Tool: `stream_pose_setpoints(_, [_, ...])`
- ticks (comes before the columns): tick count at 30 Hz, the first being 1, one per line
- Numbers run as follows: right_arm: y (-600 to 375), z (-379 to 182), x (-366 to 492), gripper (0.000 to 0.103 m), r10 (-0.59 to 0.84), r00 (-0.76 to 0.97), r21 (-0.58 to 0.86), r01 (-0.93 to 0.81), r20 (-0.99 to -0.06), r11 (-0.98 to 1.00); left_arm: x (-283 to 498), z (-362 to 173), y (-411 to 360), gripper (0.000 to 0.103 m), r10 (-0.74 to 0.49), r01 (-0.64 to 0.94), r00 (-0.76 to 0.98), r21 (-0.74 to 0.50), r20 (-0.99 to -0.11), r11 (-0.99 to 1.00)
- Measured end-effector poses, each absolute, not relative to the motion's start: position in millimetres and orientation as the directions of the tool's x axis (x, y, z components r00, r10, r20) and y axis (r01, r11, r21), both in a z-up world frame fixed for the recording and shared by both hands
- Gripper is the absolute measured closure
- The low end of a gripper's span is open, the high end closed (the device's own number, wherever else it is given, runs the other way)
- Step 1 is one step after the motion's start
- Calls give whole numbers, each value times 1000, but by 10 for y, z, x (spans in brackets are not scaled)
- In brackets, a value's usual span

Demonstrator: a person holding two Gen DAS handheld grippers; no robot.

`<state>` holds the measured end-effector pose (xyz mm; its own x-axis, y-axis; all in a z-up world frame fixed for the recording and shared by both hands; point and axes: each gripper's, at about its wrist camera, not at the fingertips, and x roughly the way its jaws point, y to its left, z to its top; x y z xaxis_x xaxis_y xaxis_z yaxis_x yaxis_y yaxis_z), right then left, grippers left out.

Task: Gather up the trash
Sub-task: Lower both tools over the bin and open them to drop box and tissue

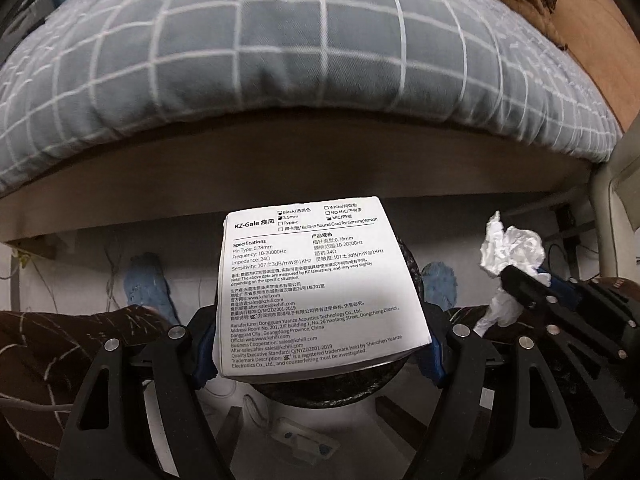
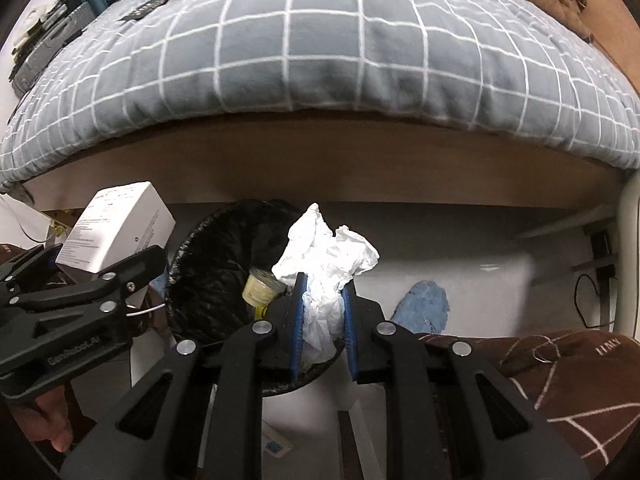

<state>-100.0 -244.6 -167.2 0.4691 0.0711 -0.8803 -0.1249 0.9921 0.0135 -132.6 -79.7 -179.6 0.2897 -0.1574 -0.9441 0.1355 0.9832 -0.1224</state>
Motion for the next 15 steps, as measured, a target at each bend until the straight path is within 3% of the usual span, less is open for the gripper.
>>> stream_pose_setpoints(15, [-2532, -1941, -973, 86, 54, 436, 4, -115, -899, 993, -1248, -2206, -897, 28, -164, 181, 218, -126, -962, 975])
